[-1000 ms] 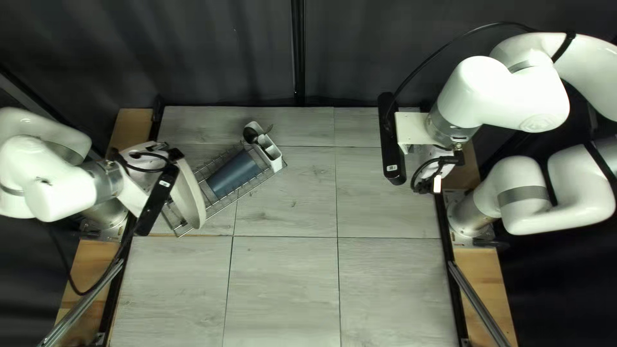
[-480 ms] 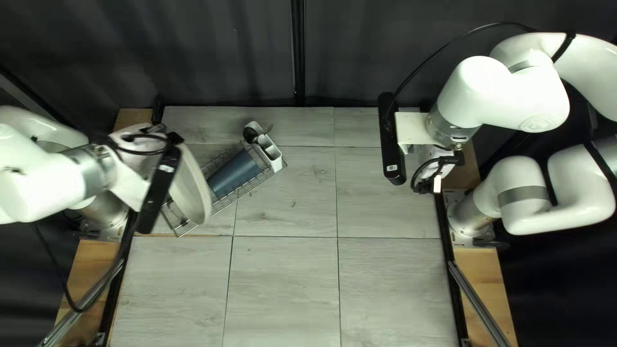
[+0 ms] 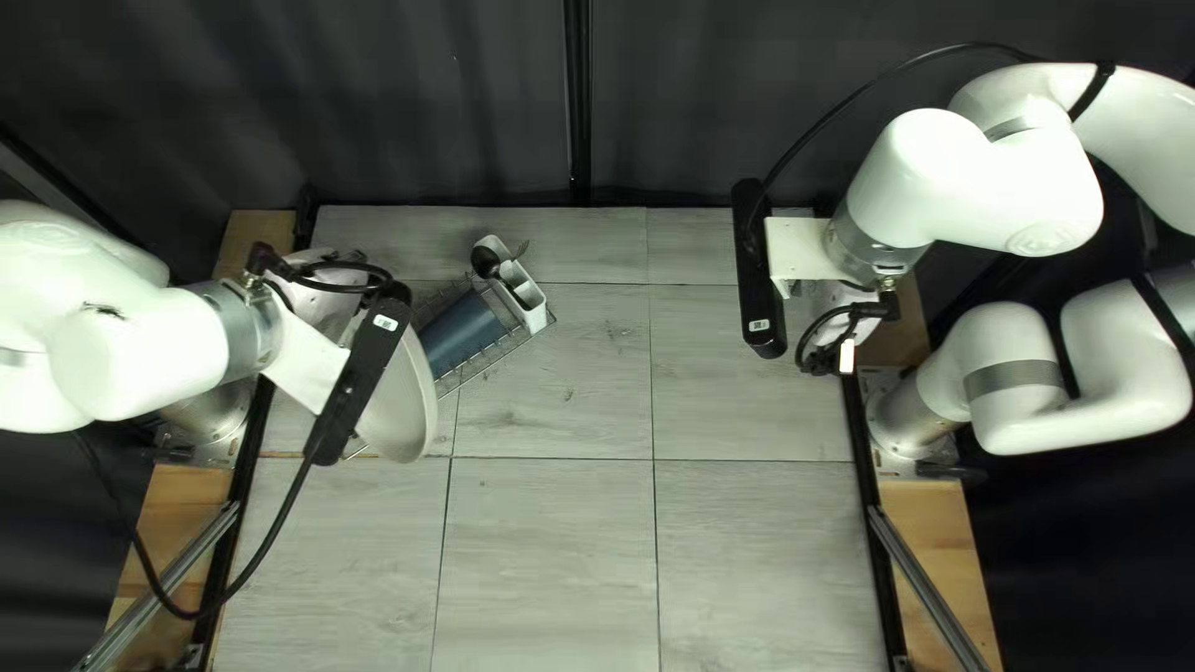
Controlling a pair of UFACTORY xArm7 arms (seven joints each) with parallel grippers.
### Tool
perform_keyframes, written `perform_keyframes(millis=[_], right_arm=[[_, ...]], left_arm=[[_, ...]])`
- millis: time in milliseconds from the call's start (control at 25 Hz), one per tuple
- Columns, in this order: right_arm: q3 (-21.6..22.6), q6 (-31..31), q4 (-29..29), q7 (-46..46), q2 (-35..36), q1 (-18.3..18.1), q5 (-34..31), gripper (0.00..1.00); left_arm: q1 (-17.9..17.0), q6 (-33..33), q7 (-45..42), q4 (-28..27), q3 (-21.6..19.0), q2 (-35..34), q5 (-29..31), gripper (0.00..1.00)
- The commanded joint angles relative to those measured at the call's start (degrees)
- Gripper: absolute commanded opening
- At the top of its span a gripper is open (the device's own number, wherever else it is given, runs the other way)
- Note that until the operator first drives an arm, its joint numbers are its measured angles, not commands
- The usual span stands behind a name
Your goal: Pick up and place plate onto table. Place down one fork to the left of the plate. Place spoon and knife to the right of the plate. Place cup above the knife and spoon
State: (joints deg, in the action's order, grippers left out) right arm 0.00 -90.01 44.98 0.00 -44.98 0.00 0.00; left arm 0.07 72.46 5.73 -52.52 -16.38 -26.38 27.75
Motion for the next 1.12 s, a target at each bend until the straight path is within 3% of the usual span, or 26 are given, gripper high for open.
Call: perform_keyframes(millis=[40, 320, 640, 1000, 1120], right_arm=[[0.0, 0.0, 0.0, 0.0, 0.0, 0.0, 0.0, 1.00], [0.0, 0.0, 0.0, 0.0, 0.0, 0.0, 0.0, 1.00], [0.0, 0.0, 0.0, 0.0, 0.0, 0.0, 0.0, 1.00], [0.0, 0.0, 0.0, 0.0, 0.0, 0.0, 0.0, 1.00], [0.0, 0.0, 0.0, 0.0, 0.0, 0.0, 0.0, 1.00]], left_arm=[[0.5, -6.3, -7.2, -0.5, 0.5, 4.5, -4.7, 0.00], [0.6, -6.5, -7.5, -0.4, 0.8, 4.5, -5.5, 0.00], [2.5, -25.0, -10.5, 2.3, 6.0, 15.5, -18.3, 0.00], [2.7, -26.1, -10.7, 3.0, 6.5, 15.9, -19.0, 0.00], [3.3, -29.3, -11.2, 2.2, 7.4, 21.1, -22.6, 0.00]])
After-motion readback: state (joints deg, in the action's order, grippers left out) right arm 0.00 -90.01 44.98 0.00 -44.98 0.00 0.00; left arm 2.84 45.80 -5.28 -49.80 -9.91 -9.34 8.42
